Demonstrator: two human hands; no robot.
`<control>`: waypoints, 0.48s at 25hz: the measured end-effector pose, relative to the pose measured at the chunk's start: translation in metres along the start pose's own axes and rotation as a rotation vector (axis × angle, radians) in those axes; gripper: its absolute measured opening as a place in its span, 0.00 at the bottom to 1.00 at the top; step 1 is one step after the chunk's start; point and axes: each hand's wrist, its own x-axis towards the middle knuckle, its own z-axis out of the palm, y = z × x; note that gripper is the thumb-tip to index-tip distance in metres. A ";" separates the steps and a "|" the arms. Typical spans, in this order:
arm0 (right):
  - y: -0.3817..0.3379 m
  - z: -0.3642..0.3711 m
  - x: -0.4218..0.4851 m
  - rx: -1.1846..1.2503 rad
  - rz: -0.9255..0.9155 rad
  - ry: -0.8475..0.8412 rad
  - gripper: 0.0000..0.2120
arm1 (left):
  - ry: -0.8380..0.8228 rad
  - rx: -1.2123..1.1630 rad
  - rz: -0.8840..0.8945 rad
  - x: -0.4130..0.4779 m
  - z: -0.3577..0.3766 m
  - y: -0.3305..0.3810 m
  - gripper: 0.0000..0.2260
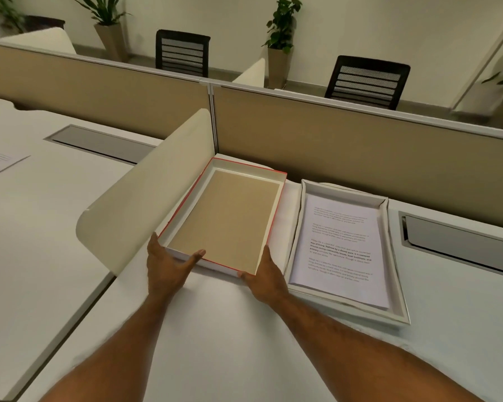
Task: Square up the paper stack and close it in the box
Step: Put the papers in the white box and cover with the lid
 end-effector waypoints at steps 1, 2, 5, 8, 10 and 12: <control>0.000 0.000 0.000 0.032 0.003 -0.002 0.42 | 0.048 -0.068 -0.006 0.001 0.002 0.004 0.55; 0.000 -0.001 0.000 0.062 0.012 -0.007 0.42 | 0.087 -0.131 -0.015 0.001 0.006 0.009 0.52; 0.003 -0.004 -0.003 0.139 0.028 -0.028 0.41 | 0.145 -0.317 -0.031 0.000 0.014 0.024 0.48; 0.003 -0.010 -0.010 0.211 -0.005 -0.012 0.37 | 0.147 -0.503 -0.081 -0.003 0.015 0.036 0.47; 0.003 -0.014 -0.015 0.253 -0.021 0.015 0.36 | 0.110 -0.646 -0.176 -0.009 0.018 0.043 0.42; 0.000 -0.018 -0.021 0.300 -0.037 0.005 0.35 | 0.041 -0.728 -0.214 -0.021 0.023 0.050 0.33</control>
